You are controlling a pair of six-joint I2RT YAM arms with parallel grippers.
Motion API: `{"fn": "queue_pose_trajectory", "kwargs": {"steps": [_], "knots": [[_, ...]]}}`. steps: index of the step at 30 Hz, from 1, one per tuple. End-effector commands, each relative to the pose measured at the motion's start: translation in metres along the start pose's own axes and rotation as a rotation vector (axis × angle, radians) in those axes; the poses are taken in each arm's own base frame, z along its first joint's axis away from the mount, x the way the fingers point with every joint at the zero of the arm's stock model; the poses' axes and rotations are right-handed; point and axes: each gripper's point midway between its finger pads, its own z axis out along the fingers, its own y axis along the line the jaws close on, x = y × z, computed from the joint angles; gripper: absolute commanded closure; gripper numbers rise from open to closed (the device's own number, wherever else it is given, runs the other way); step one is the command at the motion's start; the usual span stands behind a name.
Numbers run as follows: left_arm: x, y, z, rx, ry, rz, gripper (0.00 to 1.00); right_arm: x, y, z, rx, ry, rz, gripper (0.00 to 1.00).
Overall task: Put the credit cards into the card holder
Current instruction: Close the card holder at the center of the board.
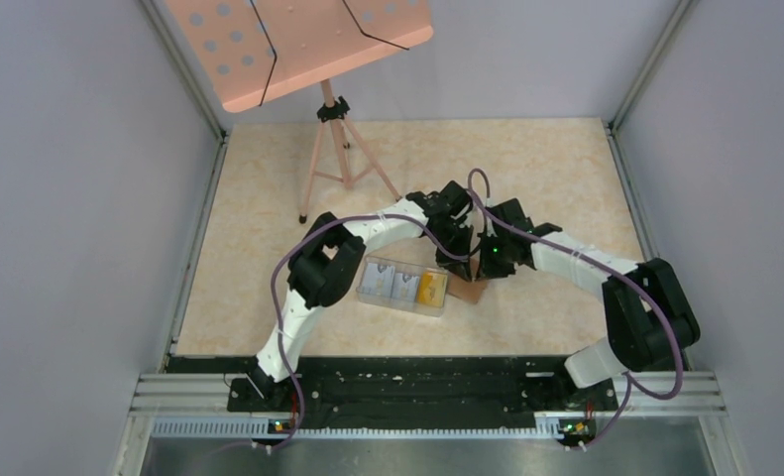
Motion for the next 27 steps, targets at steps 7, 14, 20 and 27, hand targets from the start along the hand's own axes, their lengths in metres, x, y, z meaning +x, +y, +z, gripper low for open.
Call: {"fn": "queue_pose_trajectory", "kwargs": {"steps": [7,14,20,27], "knots": [[-0.006,-0.030,-0.022,0.070,-0.076,0.073,1.00,-0.014,0.019,-0.040,-0.140,-0.034,0.082,1.00],[-0.012,-0.043,-0.034,0.097,-0.110,0.094,1.00,-0.012,0.016,-0.040,-0.161,-0.026,0.101,1.00],[-0.012,-0.035,-0.039,0.039,-0.116,0.091,1.00,-0.008,0.015,-0.033,-0.162,0.005,0.092,1.00],[-0.004,-0.026,-0.030,0.015,-0.078,0.075,1.00,0.000,0.006,-0.024,-0.124,0.045,0.082,1.00]]}}
